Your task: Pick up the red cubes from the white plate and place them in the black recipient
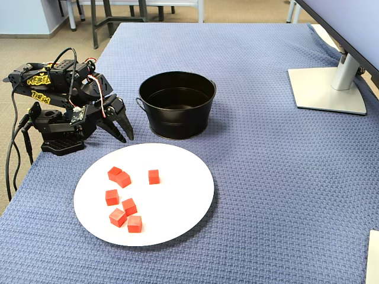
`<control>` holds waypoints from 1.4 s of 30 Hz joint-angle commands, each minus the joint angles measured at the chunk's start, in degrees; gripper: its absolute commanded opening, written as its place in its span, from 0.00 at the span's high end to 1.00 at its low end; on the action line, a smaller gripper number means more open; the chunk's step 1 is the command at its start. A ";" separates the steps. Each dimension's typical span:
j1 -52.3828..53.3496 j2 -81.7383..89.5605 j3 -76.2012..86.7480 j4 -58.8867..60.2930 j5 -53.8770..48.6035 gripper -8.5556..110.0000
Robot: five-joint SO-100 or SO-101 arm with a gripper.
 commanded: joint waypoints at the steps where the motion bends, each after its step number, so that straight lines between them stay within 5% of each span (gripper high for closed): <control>1: -1.93 -2.90 -3.25 -0.62 2.20 0.93; 24: -1.32 -3.96 -14.77 9.93 1.58 0.92; 37: 8.44 -36.56 -33.49 4.13 -4.39 0.82; 42: 8.88 -48.60 -42.80 5.71 -15.73 0.74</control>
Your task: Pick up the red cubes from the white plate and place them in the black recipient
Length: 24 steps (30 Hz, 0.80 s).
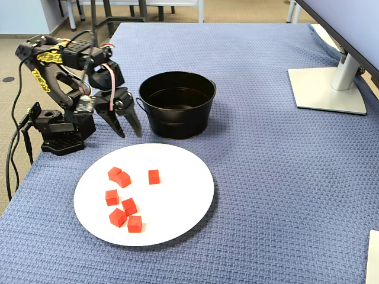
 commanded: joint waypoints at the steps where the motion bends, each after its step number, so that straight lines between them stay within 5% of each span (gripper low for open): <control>1: 1.41 -8.17 -10.55 0.53 -11.16 0.73; 6: 2.99 -15.73 -16.26 3.16 -24.43 0.71; 13: 7.82 -30.23 -27.51 2.37 -27.16 0.73; 24: 9.05 -42.71 -35.24 1.67 -48.25 0.71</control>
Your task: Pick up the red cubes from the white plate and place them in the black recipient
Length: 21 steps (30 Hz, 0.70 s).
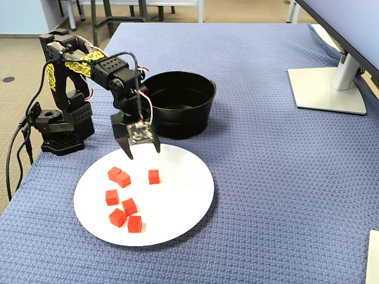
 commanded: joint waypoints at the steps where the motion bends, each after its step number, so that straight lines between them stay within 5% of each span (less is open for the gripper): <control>1: -0.09 -1.93 -4.83 -1.41 -3.96 0.72; 21: 1.05 -19.86 -22.06 -5.27 6.24 0.77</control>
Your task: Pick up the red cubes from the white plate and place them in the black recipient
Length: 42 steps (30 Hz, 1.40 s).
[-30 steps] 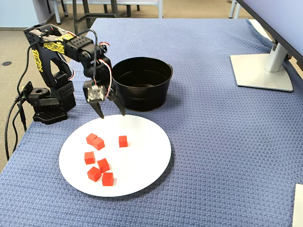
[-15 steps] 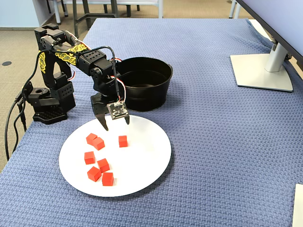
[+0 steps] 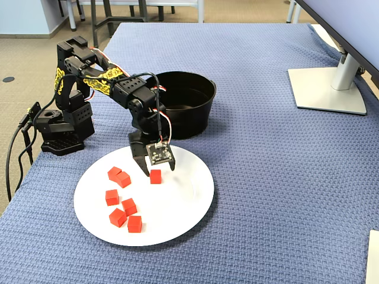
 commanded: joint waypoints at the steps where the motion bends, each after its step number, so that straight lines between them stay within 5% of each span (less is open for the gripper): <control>1: 1.32 0.00 -4.39 -0.97 2.64 0.77; 8: 2.20 0.26 -2.90 -1.93 3.25 0.78; 11: 2.55 0.18 -2.99 -3.69 5.71 0.93; 13: 2.81 1.14 -2.90 -3.96 6.59 0.93; 24: 0.00 28.56 -3.60 9.05 31.29 0.93; 37: -37.09 44.47 -4.39 14.15 53.70 0.93; 41: -49.22 42.01 0.53 12.74 49.75 0.61; 42: -48.52 41.75 0.09 12.57 49.92 0.60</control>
